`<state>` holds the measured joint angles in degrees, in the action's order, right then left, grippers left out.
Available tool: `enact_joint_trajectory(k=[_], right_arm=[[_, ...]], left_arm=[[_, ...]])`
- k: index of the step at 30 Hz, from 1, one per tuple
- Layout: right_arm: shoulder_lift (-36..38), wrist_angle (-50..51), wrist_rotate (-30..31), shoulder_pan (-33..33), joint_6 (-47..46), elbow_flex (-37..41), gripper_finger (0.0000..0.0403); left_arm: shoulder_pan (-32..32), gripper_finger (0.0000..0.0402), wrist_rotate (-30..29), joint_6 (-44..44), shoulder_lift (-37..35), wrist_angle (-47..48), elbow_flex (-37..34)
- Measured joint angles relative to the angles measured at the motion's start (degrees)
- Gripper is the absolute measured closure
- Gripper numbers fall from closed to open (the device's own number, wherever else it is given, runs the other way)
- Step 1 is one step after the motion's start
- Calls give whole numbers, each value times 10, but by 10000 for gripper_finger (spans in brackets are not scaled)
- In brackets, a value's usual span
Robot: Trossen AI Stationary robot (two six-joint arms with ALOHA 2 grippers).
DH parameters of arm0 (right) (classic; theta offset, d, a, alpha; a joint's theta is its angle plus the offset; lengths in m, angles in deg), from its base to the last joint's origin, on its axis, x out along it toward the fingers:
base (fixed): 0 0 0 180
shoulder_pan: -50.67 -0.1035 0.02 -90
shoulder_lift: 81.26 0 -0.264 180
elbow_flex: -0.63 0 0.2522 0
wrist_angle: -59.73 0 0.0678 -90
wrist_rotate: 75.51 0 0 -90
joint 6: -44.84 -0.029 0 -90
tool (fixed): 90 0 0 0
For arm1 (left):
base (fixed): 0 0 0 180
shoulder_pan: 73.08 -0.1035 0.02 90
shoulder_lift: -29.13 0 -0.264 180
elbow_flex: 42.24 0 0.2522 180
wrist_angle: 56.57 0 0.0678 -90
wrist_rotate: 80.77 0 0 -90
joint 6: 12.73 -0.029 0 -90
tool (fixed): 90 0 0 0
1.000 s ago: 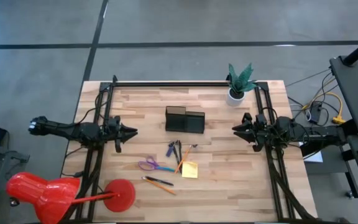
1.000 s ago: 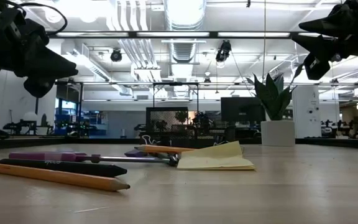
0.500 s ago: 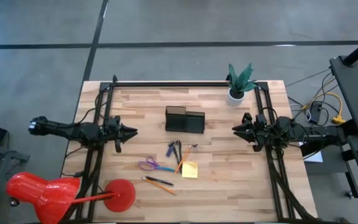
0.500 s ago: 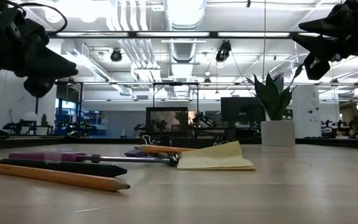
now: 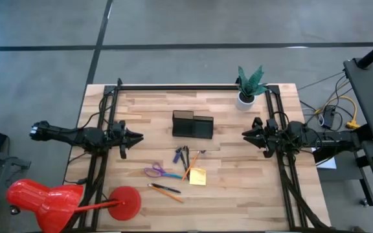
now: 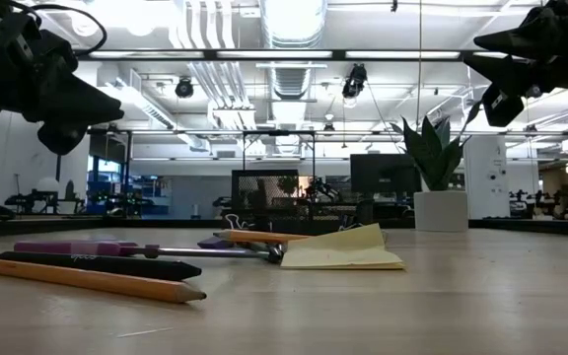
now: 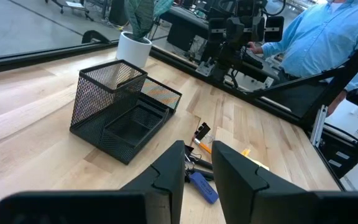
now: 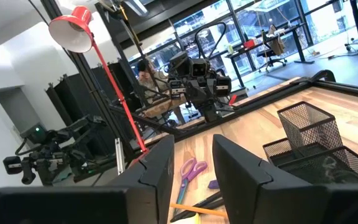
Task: Pick and place office supplies into organizer
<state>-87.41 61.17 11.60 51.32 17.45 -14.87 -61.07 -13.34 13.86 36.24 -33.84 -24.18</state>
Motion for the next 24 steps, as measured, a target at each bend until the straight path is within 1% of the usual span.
enact_joint_trajectory(k=[11, 20, 24], right_arm=[[0, 0, 0, 0, 0, 0, 312], [0, 0, 0, 0, 0, 0, 307], [0, 0, 0, 0, 0, 0, 311]], left_arm=[[0, 336, 0, 0, 0, 0, 0], [0, 336, 0, 0, 0, 0, 0], [0, 336, 0, 0, 0, 0, 0]])
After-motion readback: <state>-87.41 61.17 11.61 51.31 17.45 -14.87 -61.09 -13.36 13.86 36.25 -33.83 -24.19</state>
